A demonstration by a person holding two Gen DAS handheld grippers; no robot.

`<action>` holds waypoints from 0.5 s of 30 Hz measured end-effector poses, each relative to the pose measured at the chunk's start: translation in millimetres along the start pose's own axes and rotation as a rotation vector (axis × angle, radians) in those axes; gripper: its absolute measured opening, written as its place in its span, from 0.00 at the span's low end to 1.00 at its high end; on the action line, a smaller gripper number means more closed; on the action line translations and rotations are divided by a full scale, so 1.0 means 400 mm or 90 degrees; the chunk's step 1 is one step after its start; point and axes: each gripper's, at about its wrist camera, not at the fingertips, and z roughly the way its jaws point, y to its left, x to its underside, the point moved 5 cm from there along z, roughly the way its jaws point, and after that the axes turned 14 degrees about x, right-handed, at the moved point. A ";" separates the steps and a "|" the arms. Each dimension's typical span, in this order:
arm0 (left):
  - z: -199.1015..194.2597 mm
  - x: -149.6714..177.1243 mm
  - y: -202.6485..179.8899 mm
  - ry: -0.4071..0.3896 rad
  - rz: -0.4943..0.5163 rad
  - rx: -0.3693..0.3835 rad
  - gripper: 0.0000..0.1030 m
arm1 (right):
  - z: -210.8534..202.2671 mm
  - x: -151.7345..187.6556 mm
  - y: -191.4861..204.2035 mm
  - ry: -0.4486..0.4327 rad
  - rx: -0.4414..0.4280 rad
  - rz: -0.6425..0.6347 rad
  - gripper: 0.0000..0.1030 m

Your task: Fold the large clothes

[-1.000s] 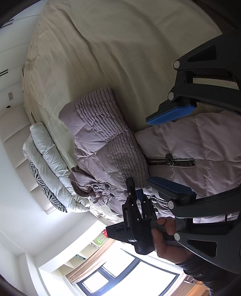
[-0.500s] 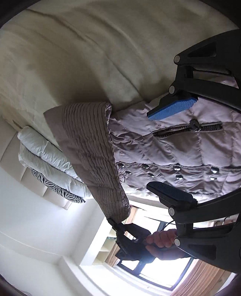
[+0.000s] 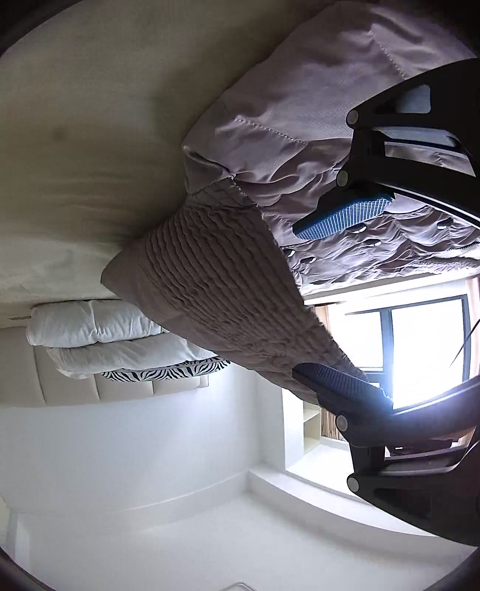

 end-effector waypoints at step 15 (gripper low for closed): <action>-0.032 -0.005 0.068 -0.001 -0.058 0.030 0.04 | 0.230 -0.021 0.016 -0.025 0.103 0.001 0.67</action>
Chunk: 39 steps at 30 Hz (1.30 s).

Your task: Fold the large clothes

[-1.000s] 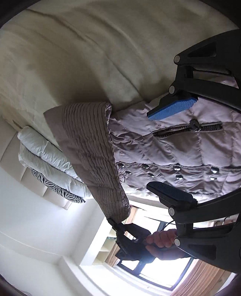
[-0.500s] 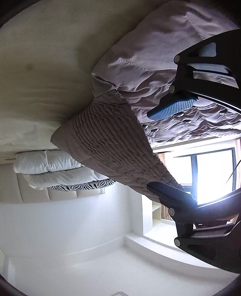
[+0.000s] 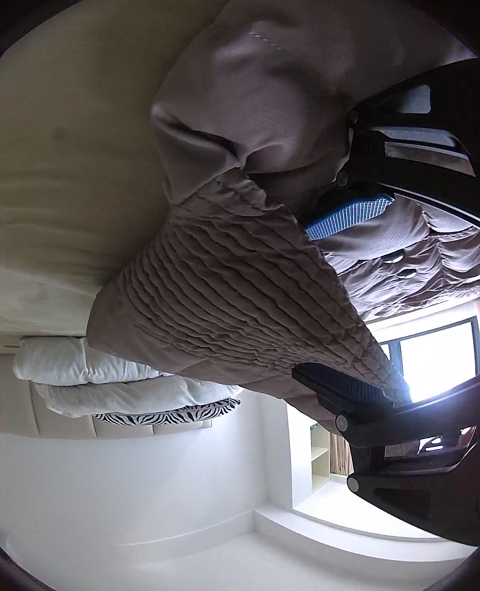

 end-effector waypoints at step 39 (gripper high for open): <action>0.103 0.324 0.605 0.126 -0.169 -0.208 0.07 | -0.197 -0.125 0.219 -0.133 0.053 -0.276 0.44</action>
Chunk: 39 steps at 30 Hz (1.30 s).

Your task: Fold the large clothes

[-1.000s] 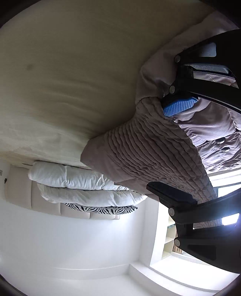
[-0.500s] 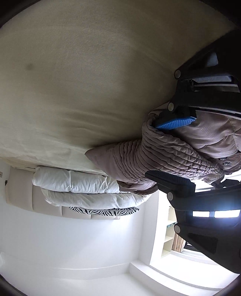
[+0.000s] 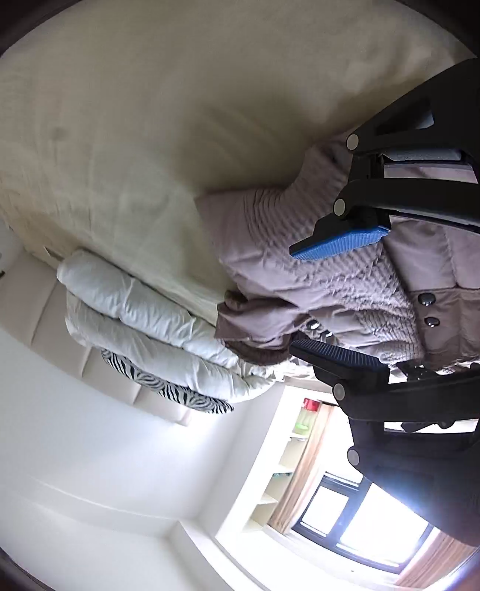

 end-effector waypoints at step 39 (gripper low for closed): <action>0.024 0.020 0.049 -0.030 0.055 0.048 0.11 | 0.301 -0.018 -0.044 0.084 0.189 -0.184 0.00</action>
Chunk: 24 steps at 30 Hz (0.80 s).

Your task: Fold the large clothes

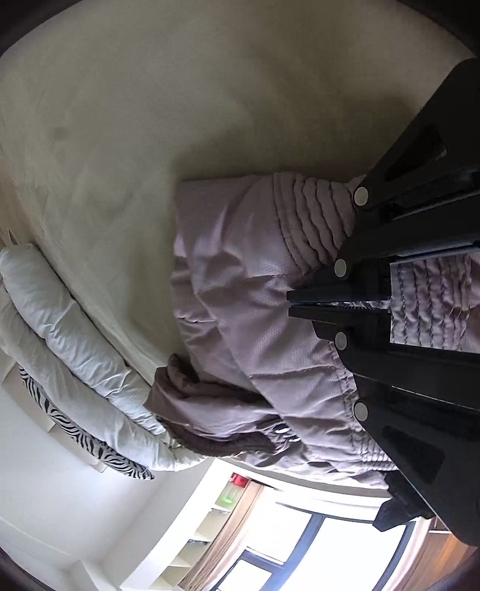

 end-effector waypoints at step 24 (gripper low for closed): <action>-0.936 0.231 0.159 -0.391 -0.250 0.030 1.00 | -0.603 0.365 0.385 -0.167 -0.155 -0.100 0.99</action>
